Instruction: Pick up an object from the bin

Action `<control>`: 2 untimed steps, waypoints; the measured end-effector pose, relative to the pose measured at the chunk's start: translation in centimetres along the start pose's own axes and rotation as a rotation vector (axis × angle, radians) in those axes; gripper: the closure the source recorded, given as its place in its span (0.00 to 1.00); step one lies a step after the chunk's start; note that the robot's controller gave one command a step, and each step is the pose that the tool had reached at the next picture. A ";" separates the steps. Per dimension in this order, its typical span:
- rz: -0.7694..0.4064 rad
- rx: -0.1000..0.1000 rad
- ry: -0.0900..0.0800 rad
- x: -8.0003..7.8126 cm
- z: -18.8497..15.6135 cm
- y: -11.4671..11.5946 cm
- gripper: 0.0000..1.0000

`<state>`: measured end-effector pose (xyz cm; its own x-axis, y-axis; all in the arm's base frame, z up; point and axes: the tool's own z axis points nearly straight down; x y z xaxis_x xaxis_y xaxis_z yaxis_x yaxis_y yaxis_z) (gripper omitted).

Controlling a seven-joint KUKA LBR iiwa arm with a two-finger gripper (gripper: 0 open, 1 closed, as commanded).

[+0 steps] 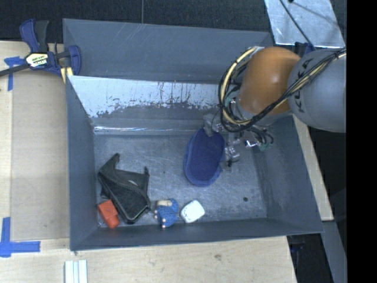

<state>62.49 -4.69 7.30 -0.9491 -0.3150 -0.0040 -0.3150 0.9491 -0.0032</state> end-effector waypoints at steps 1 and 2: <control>-0.001 -0.002 0.014 0.3 -0.1 -0.1 1.00; -0.013 0.002 -0.008 1.1 -18.8 0.3 1.00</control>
Offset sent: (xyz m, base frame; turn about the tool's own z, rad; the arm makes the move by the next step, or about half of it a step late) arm 0.0000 0.0000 0.0000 0.0000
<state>61.26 -4.70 26.07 -0.9448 -0.3274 -0.0122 -0.3274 0.9449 -0.0057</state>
